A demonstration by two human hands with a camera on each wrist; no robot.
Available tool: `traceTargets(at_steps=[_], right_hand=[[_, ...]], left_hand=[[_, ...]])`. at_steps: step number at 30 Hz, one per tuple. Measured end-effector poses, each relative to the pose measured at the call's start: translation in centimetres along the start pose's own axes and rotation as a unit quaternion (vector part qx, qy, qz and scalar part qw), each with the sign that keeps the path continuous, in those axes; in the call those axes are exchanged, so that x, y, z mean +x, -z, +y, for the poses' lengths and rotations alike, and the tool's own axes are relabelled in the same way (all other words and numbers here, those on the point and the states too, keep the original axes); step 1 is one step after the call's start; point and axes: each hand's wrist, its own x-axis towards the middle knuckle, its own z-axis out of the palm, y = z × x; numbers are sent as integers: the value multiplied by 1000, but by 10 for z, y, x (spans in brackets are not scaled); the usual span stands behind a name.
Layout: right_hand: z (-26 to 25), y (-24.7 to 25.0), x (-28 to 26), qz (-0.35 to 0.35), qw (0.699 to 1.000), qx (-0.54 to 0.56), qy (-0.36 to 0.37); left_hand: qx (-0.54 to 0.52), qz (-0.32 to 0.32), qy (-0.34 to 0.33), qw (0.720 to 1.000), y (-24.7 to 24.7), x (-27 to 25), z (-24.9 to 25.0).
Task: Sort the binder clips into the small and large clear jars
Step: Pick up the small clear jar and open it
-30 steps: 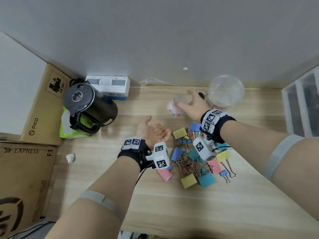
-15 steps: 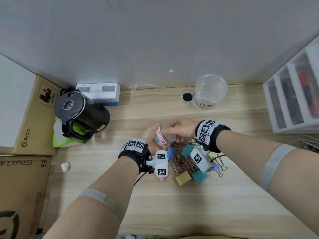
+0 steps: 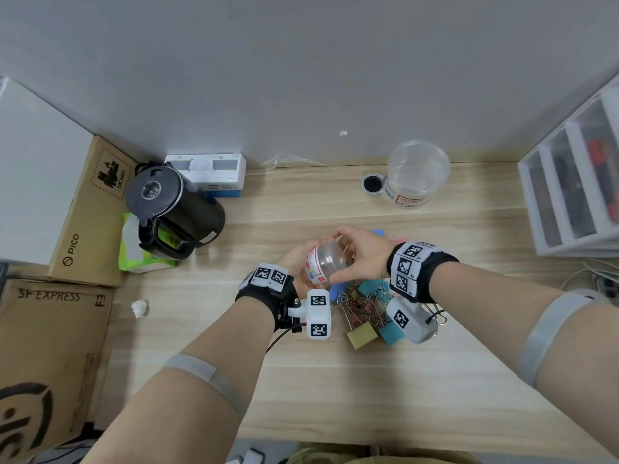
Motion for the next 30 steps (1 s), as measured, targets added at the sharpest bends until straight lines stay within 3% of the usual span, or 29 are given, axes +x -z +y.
traceTargets(at_steps=[3,7,12,20,24,30], right_hand=[[-7,1,-3,18,999,5,34],[-1,1,-6,13,999,44,6],[1,-8,-10,-7,997,79,4],[-9,-37,-7,-59,997,3,42],[-3,-41,1,-103,991,-86,13],[0,-42,25,37,982,-186,-27]], left_hand=[[-34,-5,-11,999,7,-2,-5],[-89,-18,-10,996,14,-11,-10],[-54,-73,-6,996,21,-23,-16],[-29,-57,-25,998,46,-21,-34],[-91,-86,-14,992,58,-31,-39],[-97,-52,-23,994,91,-28,-50]])
